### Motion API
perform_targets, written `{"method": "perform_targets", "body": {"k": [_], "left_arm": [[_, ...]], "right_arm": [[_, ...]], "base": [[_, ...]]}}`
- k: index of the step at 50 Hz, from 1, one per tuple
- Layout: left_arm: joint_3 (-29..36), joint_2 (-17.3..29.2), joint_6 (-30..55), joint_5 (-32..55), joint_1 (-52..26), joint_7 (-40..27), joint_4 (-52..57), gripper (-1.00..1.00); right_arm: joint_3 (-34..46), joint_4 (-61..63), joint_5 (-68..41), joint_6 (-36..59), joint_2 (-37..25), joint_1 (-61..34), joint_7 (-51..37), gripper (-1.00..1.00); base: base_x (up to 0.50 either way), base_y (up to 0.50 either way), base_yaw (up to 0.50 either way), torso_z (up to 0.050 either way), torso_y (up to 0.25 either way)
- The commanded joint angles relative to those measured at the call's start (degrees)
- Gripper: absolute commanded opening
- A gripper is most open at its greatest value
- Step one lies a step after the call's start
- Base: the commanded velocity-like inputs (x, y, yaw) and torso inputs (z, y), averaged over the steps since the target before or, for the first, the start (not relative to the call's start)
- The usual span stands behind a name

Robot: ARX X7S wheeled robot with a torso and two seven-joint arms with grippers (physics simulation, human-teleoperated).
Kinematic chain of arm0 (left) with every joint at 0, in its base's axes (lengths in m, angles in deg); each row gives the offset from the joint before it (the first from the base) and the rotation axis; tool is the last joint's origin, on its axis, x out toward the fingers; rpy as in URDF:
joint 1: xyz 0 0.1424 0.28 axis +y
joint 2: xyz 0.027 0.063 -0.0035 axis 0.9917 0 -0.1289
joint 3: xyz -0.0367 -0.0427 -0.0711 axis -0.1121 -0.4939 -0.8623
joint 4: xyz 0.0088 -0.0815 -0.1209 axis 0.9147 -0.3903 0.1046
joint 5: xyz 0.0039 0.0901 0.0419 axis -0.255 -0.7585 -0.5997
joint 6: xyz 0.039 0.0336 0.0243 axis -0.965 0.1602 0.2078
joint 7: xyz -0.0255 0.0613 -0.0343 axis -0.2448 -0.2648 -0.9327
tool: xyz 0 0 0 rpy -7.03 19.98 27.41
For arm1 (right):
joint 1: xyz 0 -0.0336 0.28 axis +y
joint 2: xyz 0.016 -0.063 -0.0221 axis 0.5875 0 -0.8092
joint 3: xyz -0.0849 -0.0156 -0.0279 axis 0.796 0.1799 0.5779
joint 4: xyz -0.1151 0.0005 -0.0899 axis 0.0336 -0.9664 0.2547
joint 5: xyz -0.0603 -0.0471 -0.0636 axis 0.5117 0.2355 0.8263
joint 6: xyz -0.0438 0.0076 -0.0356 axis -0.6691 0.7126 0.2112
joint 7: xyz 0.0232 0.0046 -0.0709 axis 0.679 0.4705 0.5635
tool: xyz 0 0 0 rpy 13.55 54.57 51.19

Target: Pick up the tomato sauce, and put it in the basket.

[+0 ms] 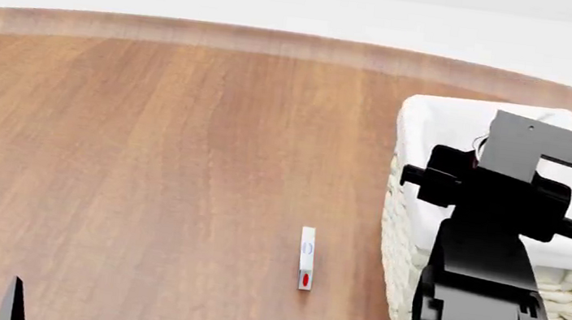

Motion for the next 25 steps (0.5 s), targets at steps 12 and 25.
{"method": "perform_targets", "body": {"k": [12,25], "left_arm": [[0.28,0.27,0.35,0.0,-0.05,-0.36,0.56,1.0],[0.43,0.35,0.21,-0.11,0.0,-0.57,0.36,1.0]], "right_arm": [[-4.65,0.08,6.53,1.35,0.33,-0.23,1.95,1.0],[-6.34,0.12,8.26,0.07,0.59,-0.09,2.59,1.0]], "base": [[0.0,0.0,0.0,0.0,0.0],[0.0,0.0,0.0,0.0,0.0]]}}
